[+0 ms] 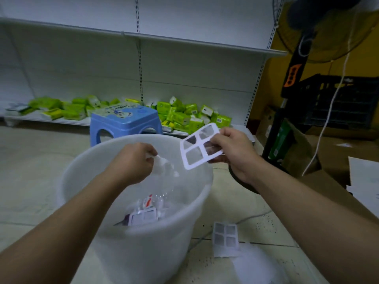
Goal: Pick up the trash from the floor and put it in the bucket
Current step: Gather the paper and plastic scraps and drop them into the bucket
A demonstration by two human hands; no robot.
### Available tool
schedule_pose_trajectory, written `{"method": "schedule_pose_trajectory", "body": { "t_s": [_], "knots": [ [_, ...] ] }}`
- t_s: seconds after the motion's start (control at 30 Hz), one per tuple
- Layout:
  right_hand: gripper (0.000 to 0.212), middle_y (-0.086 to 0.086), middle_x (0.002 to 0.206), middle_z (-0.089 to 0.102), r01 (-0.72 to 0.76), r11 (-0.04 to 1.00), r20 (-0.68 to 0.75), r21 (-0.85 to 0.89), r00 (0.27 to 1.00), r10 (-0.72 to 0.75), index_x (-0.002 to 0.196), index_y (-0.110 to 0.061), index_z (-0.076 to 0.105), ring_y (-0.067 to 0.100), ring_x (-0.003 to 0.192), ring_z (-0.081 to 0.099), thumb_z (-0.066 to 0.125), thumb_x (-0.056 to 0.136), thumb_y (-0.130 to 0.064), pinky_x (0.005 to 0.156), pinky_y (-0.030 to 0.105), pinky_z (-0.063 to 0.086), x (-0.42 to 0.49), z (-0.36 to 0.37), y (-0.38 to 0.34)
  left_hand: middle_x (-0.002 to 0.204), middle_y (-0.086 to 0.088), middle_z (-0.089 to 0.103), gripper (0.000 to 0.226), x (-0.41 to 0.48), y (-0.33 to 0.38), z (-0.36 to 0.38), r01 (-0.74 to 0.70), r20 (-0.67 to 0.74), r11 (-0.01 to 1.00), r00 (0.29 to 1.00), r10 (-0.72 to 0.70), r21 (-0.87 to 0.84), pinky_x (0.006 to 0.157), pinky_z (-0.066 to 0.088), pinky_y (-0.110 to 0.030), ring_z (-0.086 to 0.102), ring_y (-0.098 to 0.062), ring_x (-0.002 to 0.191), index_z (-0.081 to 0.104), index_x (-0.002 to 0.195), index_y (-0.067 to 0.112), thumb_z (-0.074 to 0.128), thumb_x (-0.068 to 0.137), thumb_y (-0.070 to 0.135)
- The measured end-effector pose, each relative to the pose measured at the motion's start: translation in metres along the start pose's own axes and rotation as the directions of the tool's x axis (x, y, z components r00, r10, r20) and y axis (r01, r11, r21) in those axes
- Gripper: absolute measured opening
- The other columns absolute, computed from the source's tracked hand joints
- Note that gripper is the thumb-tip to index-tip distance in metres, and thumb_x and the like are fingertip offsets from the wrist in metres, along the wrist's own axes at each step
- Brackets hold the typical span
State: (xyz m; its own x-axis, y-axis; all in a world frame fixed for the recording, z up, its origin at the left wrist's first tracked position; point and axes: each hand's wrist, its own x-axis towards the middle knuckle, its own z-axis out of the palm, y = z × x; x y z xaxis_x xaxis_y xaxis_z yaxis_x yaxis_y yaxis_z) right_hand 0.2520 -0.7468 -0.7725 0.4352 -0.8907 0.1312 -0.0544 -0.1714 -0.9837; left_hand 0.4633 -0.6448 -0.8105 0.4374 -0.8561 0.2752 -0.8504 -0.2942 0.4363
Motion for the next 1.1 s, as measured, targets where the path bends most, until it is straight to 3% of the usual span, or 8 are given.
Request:
{"method": "schedule_pose_trajectory", "body": {
  "t_s": [0.07,0.17,0.27,0.4,0.6,0.8,0.97,1.1],
  "knots": [
    [0.016,0.012,0.077,0.072,-0.006,0.973,0.039,-0.23,0.999,0.016,0.075,-0.005,0.059,0.019,0.065,0.065,0.066,0.081,-0.017,0.056,0.033,0.054,0.004,0.018,0.001,0.127,-0.005,0.061,0.04,-0.002,-0.014,-0.001,0.015,0.048,0.999,0.999,-0.017,0.036,0.088,0.045,-0.034,0.059,-0.022,0.108,0.054,0.127,0.035,0.058,0.088,0.04],
    [0.047,0.002,0.096,0.065,-0.014,0.862,0.023,-0.506,0.999,0.029,0.101,-0.012,0.064,0.016,0.087,0.06,0.075,0.073,-0.047,0.079,0.034,0.049,0.002,0.034,0.011,0.144,-0.004,0.047,0.06,-0.006,-0.018,-0.005,-0.011,0.039,0.999,0.999,0.009,0.048,0.101,0.04,-0.039,0.046,-0.021,0.129,0.04,0.139,0.035,0.057,0.085,0.053],
    [0.058,-0.001,0.123,0.06,0.082,0.798,0.036,-0.598,0.997,-0.075,0.122,-0.018,0.057,0.017,0.111,0.056,0.072,0.075,-0.048,0.093,0.032,0.045,-0.007,0.018,0.007,0.138,0.004,0.054,0.052,-0.007,0.005,-0.01,-0.137,-0.057,0.99,0.989,0.136,-0.015,0.093,0.039,-0.031,0.05,-0.016,0.124,0.049,0.133,0.032,0.059,0.085,0.049],
    [0.065,-0.002,0.141,0.05,0.163,0.59,0.131,-0.79,0.987,-0.098,0.134,-0.025,0.047,0.018,0.129,0.045,0.07,0.077,-0.046,0.102,0.032,0.038,-0.023,-0.049,0.008,0.129,0.009,0.061,0.047,-0.016,0.076,0.01,-0.341,-0.009,0.935,0.94,0.342,-0.099,0.09,0.035,-0.023,0.054,-0.011,0.119,0.055,0.127,0.031,0.061,0.083,0.048],
    [0.07,0.0,0.146,0.04,0.005,0.55,0.041,-0.835,0.998,0.053,0.14,-0.029,0.039,0.022,0.132,0.039,0.067,0.079,-0.051,0.107,0.043,0.038,-0.083,-0.171,0.056,0.128,0.007,0.06,0.058,-0.053,0.198,0.102,-0.552,0.25,0.832,0.798,0.548,-0.061,0.091,0.047,-0.033,0.056,-0.016,0.116,0.047,0.133,0.03,0.06,0.081,0.053],
    [0.072,-0.001,0.147,0.04,-0.174,0.574,-0.082,-0.8,0.98,0.182,0.141,-0.03,0.037,0.02,0.132,0.039,0.068,0.079,-0.047,0.103,0.033,0.035,-0.157,-0.271,0.142,0.123,0.003,0.063,0.061,-0.1,0.254,0.193,-0.498,0.427,0.854,0.747,0.51,-0.15,0.089,0.05,-0.039,0.059,-0.019,0.11,0.048,0.132,0.028,0.064,0.078,0.053],
    [0.067,0.006,0.146,0.041,-0.437,0.516,-0.262,-0.737,0.888,0.379,0.14,-0.023,0.039,0.025,0.132,0.04,0.068,0.081,-0.037,0.108,0.041,0.036,-0.229,-0.336,0.231,0.124,0.004,0.062,0.061,-0.157,0.279,0.274,-0.373,0.559,0.889,0.693,0.456,-0.263,0.093,0.048,-0.037,0.058,-0.018,0.111,0.049,0.132,0.027,0.065,0.079,0.052],
    [0.076,0.015,0.151,0.026,-0.735,0.224,-0.503,-0.639,0.621,0.601,0.144,-0.023,0.027,0.038,0.136,0.028,0.062,0.082,-0.049,0.109,0.057,0.03,-0.296,-0.369,0.291,0.127,0.003,0.06,0.061,-0.204,0.308,0.328,-0.369,0.636,0.878,0.608,0.475,-0.304,0.094,0.048,-0.036,0.057,-0.018,0.113,0.047,0.133,0.026,0.065,0.08,0.05]
  ]
}}
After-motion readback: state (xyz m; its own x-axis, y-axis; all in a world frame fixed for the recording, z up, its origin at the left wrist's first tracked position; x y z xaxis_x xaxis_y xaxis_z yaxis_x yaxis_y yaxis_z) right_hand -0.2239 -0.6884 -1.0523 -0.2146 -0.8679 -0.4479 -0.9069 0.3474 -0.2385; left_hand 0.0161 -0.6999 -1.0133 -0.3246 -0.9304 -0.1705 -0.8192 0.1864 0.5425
